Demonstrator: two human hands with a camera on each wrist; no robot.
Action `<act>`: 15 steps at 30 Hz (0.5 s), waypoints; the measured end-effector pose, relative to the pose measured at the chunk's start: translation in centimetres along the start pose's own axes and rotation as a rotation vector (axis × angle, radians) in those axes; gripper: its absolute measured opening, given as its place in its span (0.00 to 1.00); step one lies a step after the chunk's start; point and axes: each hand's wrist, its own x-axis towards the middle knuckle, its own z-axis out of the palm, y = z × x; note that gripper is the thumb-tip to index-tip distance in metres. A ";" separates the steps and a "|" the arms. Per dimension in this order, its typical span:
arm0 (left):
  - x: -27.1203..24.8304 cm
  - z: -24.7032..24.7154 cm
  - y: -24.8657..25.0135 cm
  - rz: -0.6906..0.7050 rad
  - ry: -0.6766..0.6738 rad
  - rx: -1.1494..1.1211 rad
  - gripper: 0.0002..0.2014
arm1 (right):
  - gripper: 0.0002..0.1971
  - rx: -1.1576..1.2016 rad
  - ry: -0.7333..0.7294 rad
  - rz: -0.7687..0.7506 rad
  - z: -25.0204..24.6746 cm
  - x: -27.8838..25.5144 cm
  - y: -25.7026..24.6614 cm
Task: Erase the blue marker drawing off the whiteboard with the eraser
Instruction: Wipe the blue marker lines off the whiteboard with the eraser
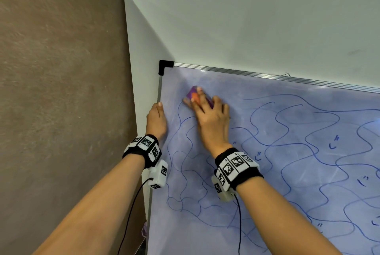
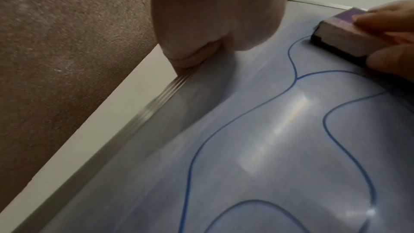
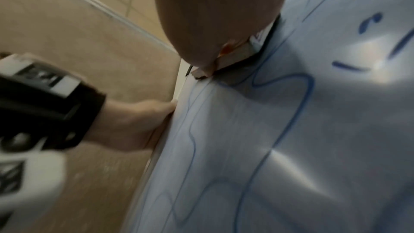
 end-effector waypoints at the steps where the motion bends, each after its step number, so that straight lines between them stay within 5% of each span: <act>1: 0.1 0.0 0.0 0.001 -0.005 0.005 0.17 | 0.27 0.018 -0.030 -0.046 0.0 -0.3 0.0; 9: 0.4 -0.2 -0.4 -0.007 -0.032 -0.016 0.18 | 0.26 -0.064 0.006 0.145 -0.2 2.6 1.0; 15: 0.7 -0.4 -1.0 0.013 -0.035 -0.006 0.20 | 0.24 0.036 -0.042 -0.106 0.1 0.0 0.3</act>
